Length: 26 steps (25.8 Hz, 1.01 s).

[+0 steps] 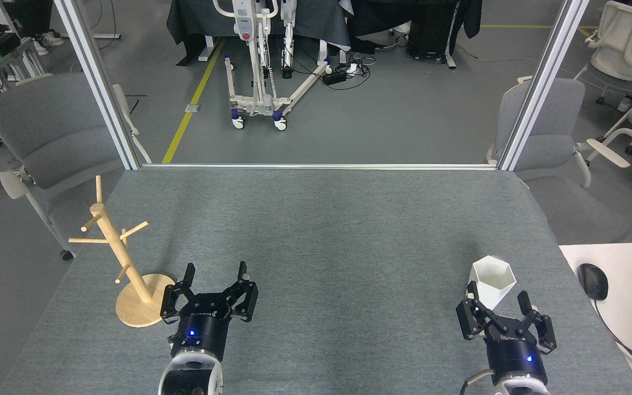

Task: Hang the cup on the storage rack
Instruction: 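Move the right gripper back and lower it beside the white hexagonal cup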

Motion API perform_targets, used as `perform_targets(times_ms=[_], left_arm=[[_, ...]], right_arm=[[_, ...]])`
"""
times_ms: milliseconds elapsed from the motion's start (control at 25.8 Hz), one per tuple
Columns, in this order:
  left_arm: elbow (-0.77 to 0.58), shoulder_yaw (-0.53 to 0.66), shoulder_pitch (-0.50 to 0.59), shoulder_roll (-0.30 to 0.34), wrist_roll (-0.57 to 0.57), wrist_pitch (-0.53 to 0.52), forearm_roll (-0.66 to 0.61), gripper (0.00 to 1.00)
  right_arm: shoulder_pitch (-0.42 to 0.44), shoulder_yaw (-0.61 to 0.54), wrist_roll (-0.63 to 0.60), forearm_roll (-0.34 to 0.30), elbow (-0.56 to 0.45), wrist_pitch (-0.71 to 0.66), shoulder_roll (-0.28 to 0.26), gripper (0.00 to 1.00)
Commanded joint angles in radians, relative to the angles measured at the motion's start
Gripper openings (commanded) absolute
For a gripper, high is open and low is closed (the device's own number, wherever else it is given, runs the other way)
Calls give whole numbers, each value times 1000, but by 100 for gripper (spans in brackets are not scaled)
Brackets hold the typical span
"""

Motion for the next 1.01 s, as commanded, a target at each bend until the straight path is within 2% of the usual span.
perform_targets(times_ms=[0,310,426,619,735,851,967], left_arm=[[-24,-1,15,-1,2,2,-4,99],[-42,1,18,-5,-10,-21,-1,99],[-50,1,18,-8,-10,-21,-1,99],[-64,1,17,-5,-12,-20,-1,99],[-65,3,18,-5,-12,-20,-1,99],[-65,1,18,-9,-12,-17,-1,99],[-67,-2,17,-11,-12,-14,-1,99]], right_arm=[[3,-1,0,1,0,1,1,100],[0,-16,-1,0,5,1,-5,100],[0,-56,-3,-5,18,-42,-53,100],[-11,-143,-12,-60,144,-200,-128,100],[-29,-146,-49,-56,221,-202,-151,100],[-54,-142,-58,-53,264,-210,-182,100],[-68,-107,-58,-48,301,-210,-189,100]])
